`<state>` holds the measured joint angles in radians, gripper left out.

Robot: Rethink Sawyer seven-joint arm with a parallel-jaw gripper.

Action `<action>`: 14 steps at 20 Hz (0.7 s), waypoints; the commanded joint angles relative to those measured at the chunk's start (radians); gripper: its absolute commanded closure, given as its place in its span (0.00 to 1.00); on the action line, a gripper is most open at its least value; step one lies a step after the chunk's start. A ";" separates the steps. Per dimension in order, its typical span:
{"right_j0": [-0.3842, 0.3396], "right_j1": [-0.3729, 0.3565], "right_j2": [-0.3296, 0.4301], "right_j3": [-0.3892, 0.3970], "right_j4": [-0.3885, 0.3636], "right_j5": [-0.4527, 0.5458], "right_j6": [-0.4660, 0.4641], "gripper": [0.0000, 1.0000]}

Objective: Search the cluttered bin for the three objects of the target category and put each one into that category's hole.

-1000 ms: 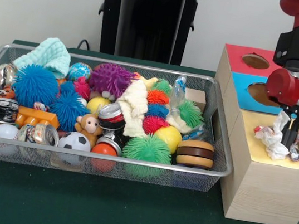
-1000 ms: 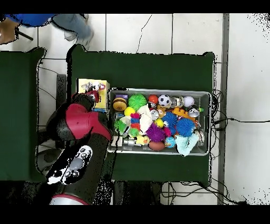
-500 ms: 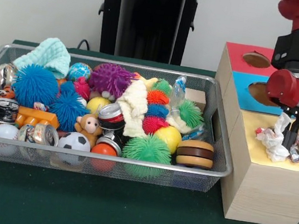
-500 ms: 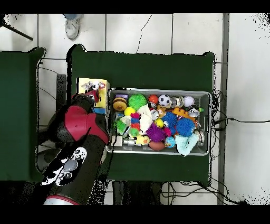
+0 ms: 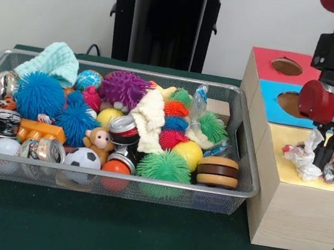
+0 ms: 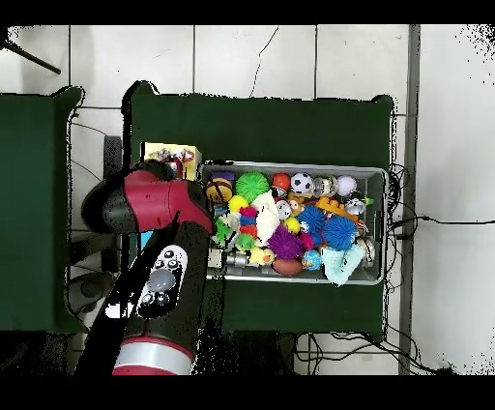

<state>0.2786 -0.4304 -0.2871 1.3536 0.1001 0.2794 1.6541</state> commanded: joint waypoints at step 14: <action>-0.181 0.175 0.212 -0.080 0.008 0.257 0.117 1.00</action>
<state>0.1745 -0.4228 -0.1820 1.2289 0.1192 0.5929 1.6541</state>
